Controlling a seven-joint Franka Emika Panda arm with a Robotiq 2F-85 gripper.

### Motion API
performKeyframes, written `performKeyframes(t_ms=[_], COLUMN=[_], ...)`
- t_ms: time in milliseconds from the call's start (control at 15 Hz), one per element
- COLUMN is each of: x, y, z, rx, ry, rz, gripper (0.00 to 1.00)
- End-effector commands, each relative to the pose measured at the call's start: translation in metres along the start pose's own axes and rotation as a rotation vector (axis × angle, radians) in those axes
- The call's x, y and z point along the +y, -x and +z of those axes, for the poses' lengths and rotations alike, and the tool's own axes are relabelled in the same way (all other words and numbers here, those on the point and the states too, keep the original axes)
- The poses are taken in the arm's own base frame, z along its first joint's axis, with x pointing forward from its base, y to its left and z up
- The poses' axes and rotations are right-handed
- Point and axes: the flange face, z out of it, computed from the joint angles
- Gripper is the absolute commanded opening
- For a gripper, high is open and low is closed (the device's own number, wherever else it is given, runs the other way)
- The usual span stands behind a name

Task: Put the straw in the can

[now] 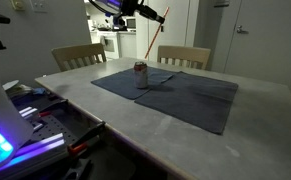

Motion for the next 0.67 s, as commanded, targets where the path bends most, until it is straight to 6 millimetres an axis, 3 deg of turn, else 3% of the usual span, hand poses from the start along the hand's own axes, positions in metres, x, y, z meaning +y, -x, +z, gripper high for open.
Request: performKeyframes(t_ms=[0, 600], x=[-0.002, 0.002], y=[0.008, 0.025], z=[0.009, 0.015], rx=[0.032, 0.011], ry=[0.027, 0.095], rz=[-0.001, -0.020], gripper=[0.02, 0.02])
